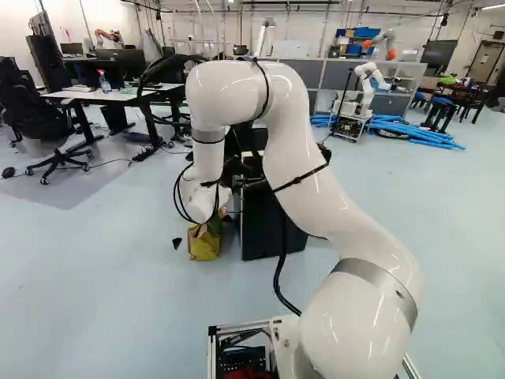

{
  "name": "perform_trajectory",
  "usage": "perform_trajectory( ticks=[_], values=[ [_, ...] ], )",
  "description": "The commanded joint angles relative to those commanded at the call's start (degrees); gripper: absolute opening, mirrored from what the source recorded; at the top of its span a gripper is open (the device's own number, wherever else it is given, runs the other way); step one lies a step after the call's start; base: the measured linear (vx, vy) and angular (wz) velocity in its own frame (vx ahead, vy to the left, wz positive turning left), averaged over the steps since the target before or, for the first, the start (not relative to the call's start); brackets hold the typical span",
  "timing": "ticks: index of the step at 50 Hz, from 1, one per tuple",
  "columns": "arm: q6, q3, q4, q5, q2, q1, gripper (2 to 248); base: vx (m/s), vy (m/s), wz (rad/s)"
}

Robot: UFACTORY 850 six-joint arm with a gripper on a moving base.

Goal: Grab a drink from the fridge

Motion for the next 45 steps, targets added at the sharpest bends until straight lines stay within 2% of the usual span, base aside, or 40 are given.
perform_trajectory(
  ticks=[45],
  values=[
    [0.0, 0.4, 0.0, 1.6, 0.2, -2.1, 247, 0.0, 0.0, 0.0]
  ],
)
